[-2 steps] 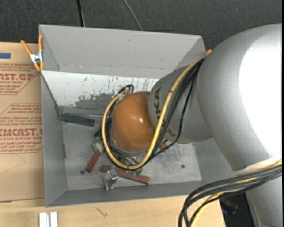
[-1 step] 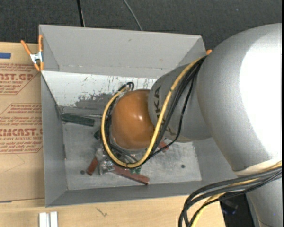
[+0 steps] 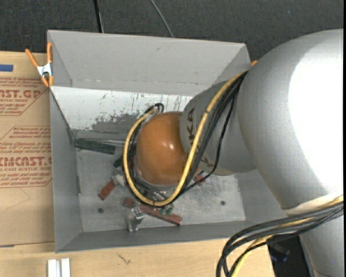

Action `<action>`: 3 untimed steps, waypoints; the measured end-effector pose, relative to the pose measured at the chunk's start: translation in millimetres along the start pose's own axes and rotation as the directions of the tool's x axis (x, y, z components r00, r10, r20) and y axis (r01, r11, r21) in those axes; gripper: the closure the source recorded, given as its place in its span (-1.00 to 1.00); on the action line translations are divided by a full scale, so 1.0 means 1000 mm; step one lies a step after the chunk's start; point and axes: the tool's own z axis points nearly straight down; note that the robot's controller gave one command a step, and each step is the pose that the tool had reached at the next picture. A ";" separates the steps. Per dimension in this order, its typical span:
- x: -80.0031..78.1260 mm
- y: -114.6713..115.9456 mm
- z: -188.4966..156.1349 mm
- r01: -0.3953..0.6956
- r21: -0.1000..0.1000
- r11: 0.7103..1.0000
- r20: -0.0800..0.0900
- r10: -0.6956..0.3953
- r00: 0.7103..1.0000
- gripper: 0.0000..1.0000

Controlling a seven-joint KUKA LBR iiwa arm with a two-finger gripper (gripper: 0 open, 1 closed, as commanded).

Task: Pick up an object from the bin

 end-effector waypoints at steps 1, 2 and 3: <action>0.000 0.000 0.000 0.000 0.000 1.000 0.000 0.000 1.000 -1.00; -0.049 -0.079 -0.006 -0.064 0.001 0.998 0.022 0.064 0.998 1.00; -0.049 -0.079 -0.006 -0.065 0.001 0.998 0.022 0.064 0.998 1.00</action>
Offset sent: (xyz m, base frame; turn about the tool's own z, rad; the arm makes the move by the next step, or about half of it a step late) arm 0.0554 -0.0689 -0.0036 0.0627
